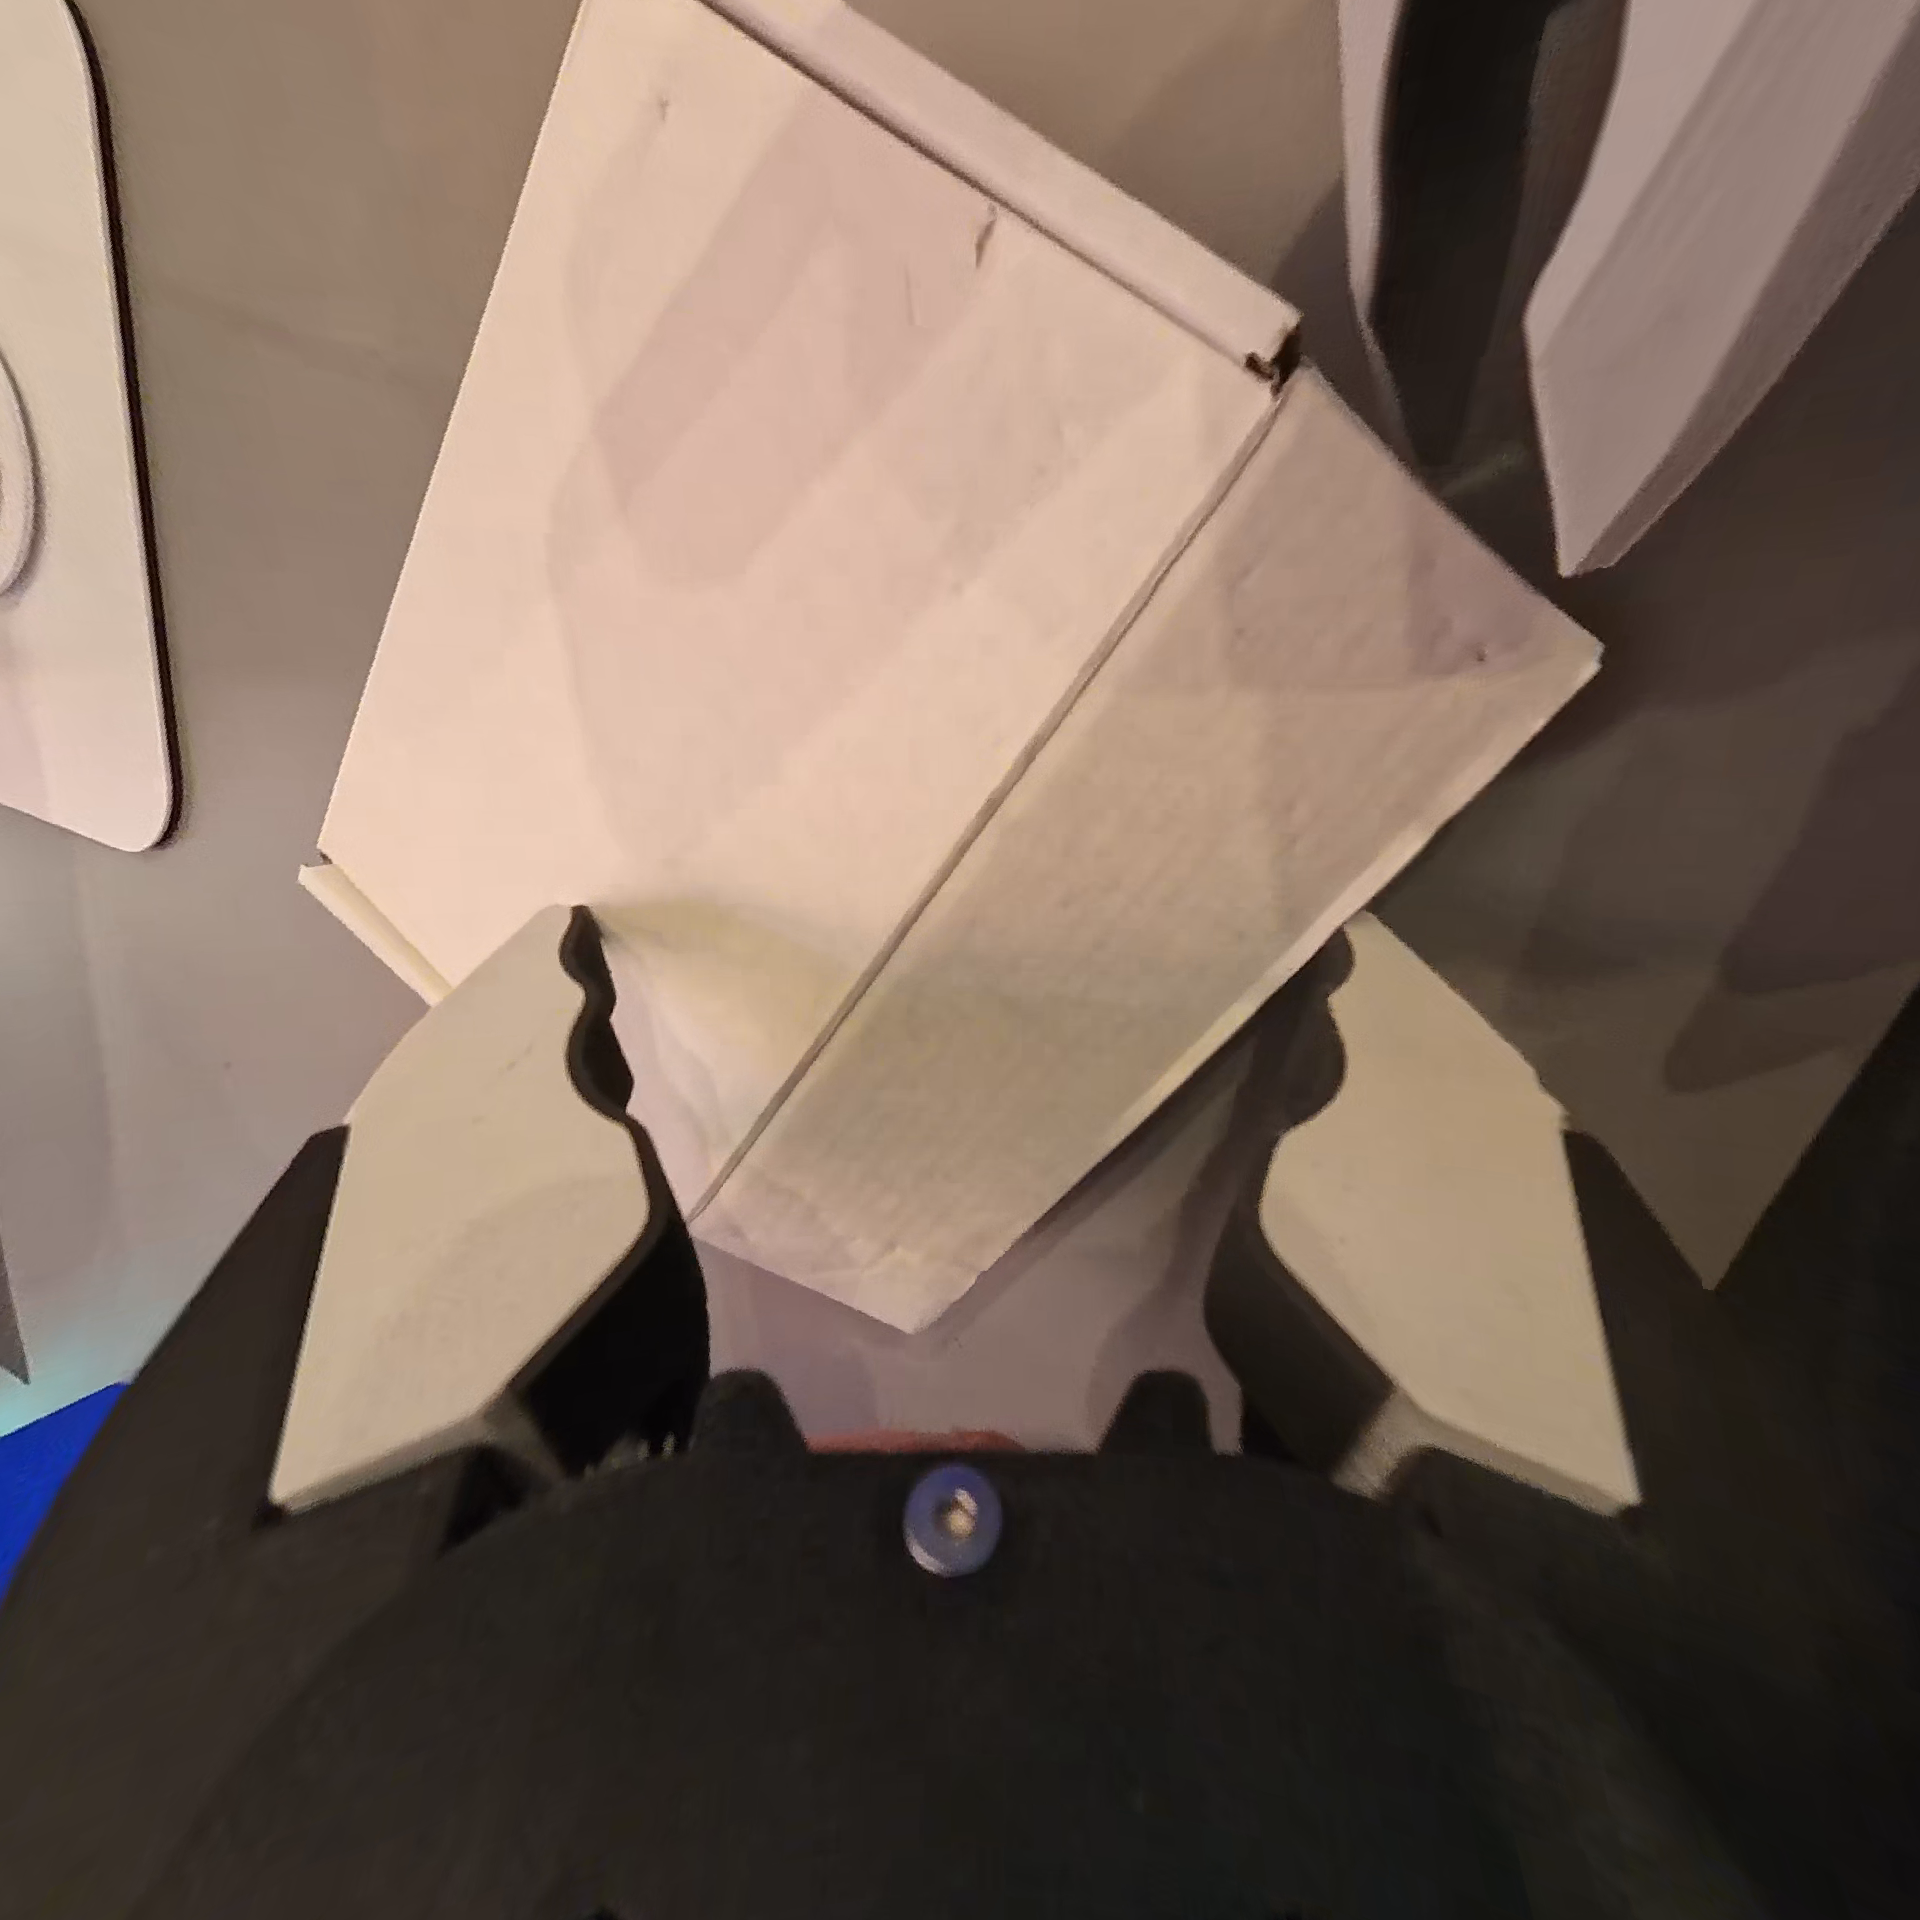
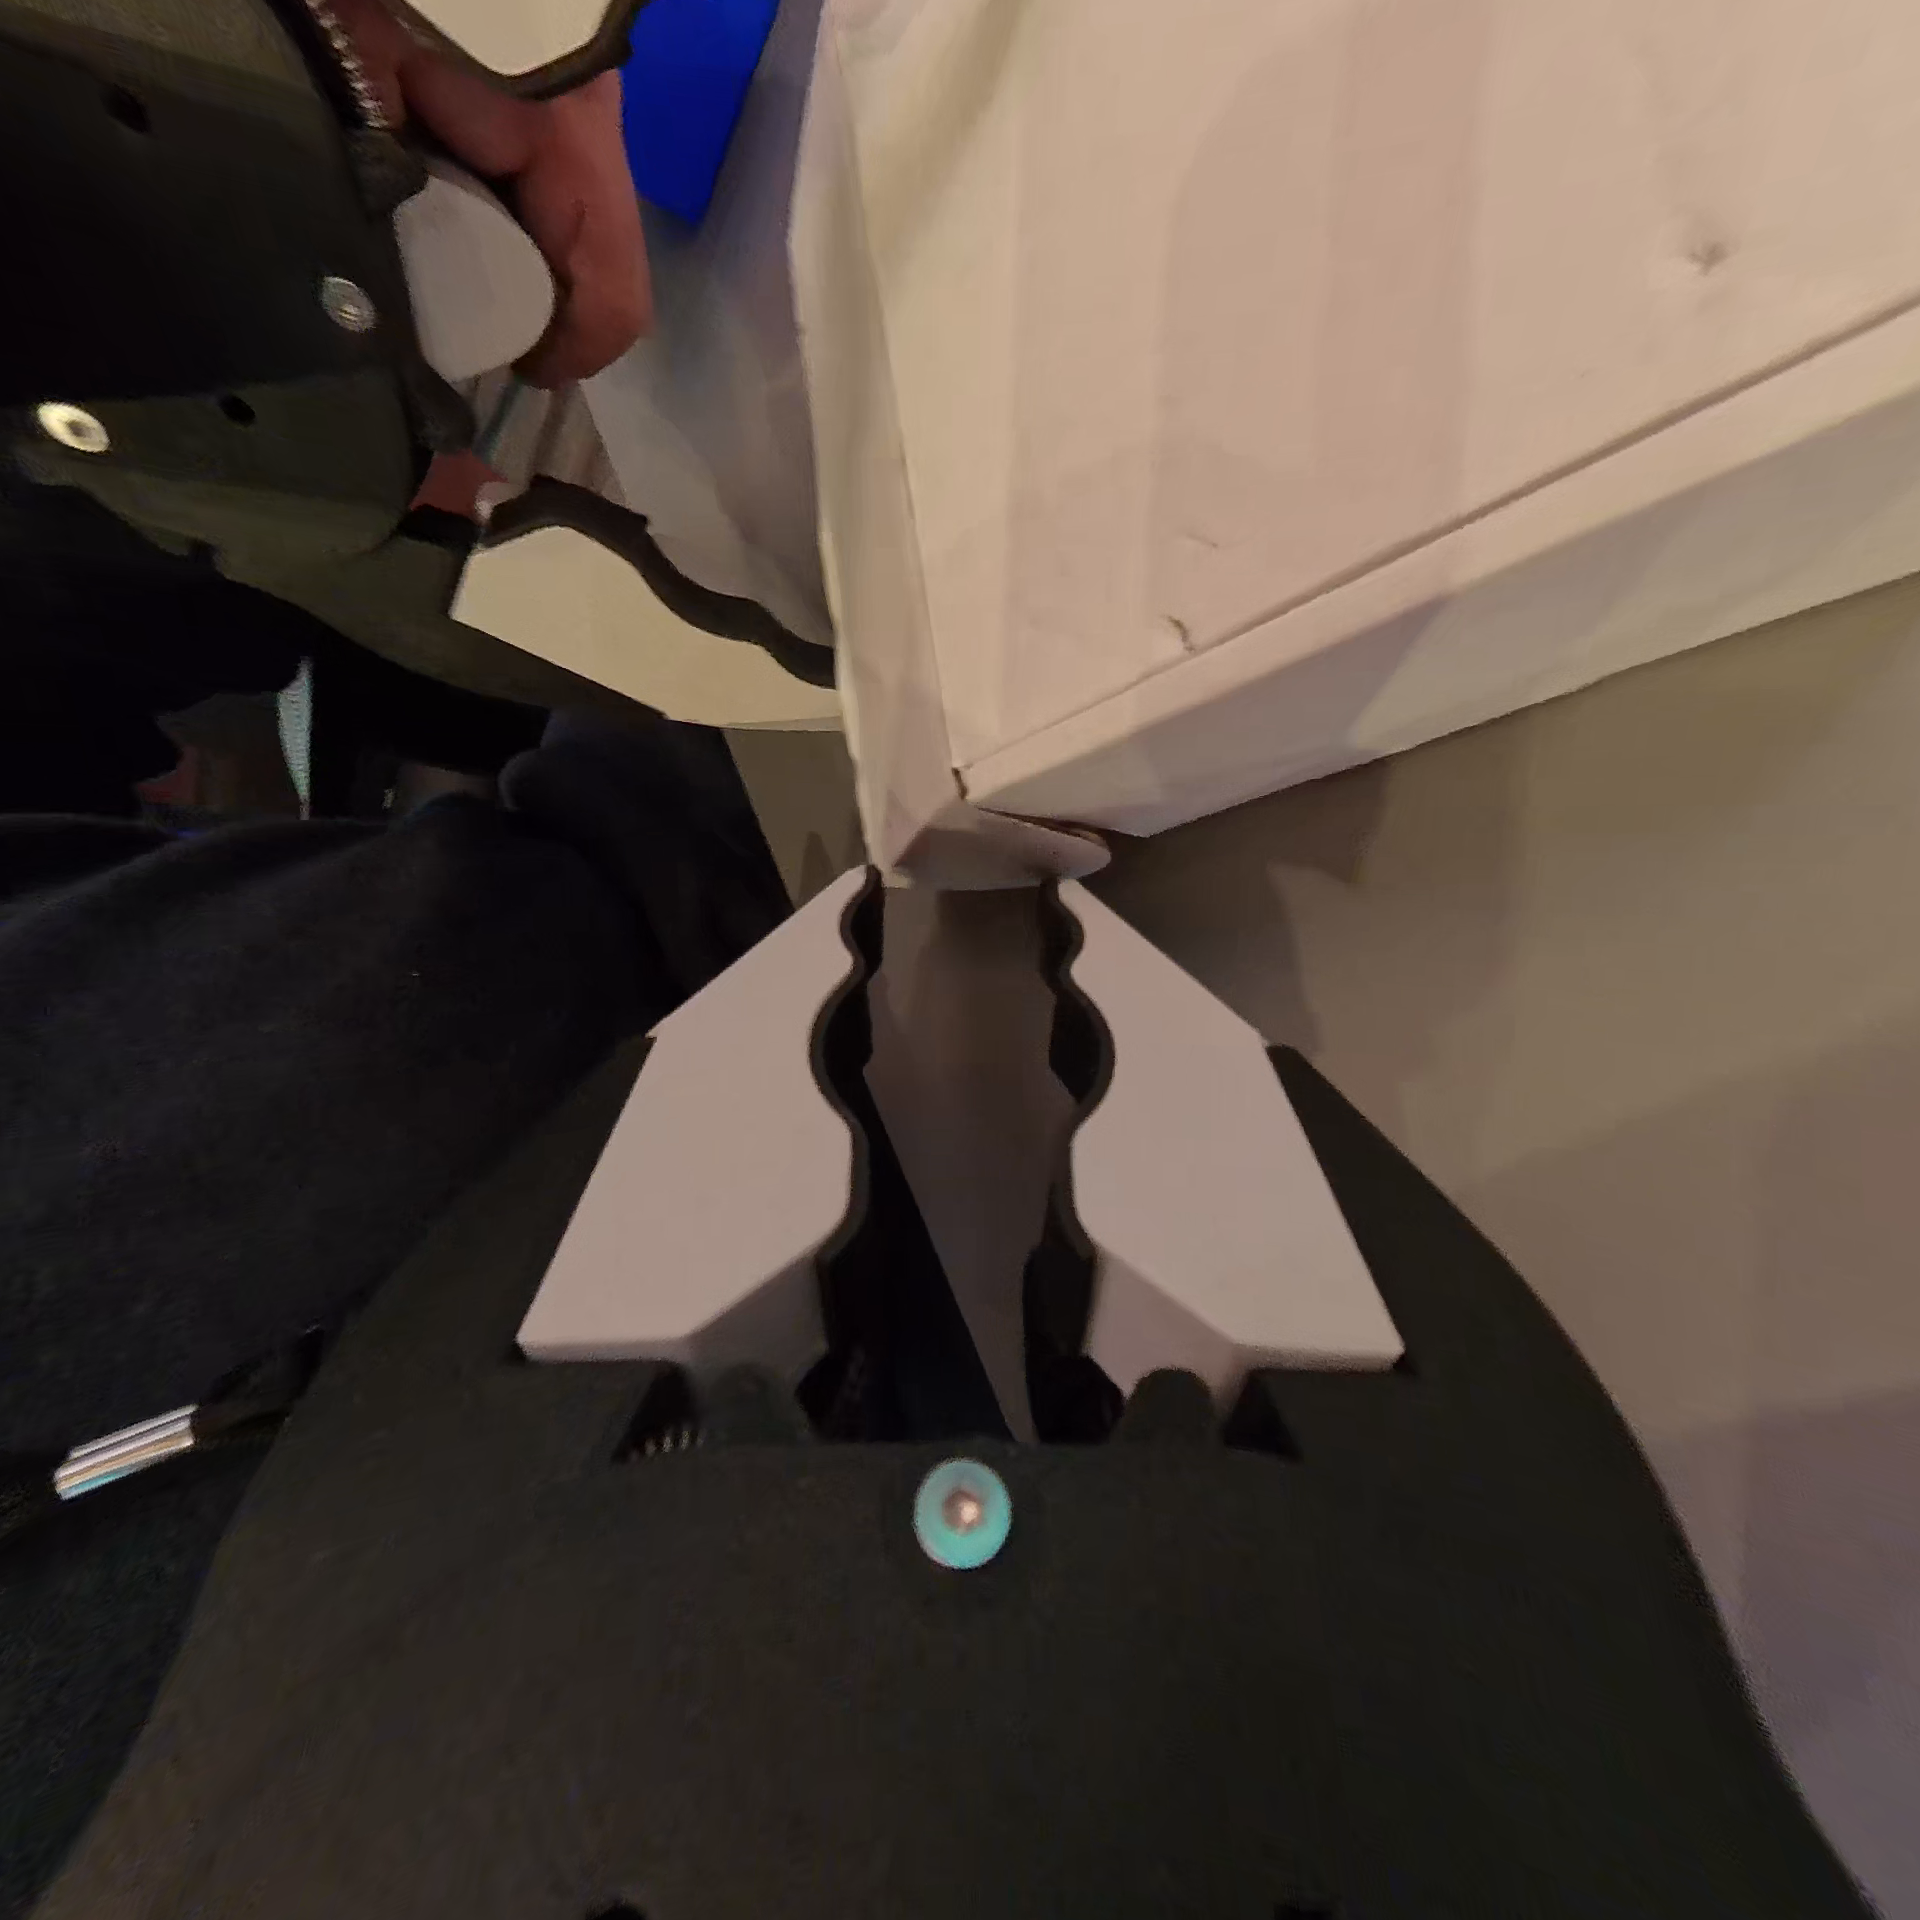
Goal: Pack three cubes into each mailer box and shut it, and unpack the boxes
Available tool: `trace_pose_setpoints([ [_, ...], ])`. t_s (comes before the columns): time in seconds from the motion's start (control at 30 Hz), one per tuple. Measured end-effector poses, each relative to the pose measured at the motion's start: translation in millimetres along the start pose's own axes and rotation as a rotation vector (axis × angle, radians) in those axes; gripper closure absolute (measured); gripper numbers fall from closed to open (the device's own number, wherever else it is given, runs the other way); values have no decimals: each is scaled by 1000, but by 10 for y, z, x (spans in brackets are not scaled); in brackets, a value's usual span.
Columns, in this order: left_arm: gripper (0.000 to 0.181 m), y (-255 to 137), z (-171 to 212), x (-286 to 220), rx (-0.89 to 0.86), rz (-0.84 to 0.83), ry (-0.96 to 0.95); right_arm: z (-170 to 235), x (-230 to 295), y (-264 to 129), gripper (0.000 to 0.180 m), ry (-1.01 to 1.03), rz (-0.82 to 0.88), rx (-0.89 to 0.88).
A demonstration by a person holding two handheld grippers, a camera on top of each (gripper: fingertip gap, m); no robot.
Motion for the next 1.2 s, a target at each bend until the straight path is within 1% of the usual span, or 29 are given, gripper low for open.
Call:
trace_pose_setpoints([
  [0.03,56,-9,-4,7,7,15,-3,6,-2,-5,148,-2,21,3],
  [0.17,56,-37,-35,45,41,65,-7,15,36,47,141,-2,17,7],
  [0.33,55,-50,-44,59,53,90,-15,-8,81,145,141,4,-30,-6],
  [0.53,55,-49,-44,60,50,93,-20,-29,85,154,142,-15,1,4],
  [0.83,56,-13,-40,20,38,32,-11,-30,33,131,143,-31,50,13],
  [1.03,61,37,-28,-20,24,-64,7,-49,-18,105,146,-65,149,40],
  [1.2,62,55,-47,-32,17,-87,-16,-129,29,-49,137,-159,293,29],
])
Point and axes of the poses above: each gripper's, where its closed fingertips meet, y out along the fingers, z out of its underside, x = y × z across the jaws, the point moved 9 cm from there along -y, back along the fingers, and after that the axes turned 8 degrees about -y, right-handed, at the moved point
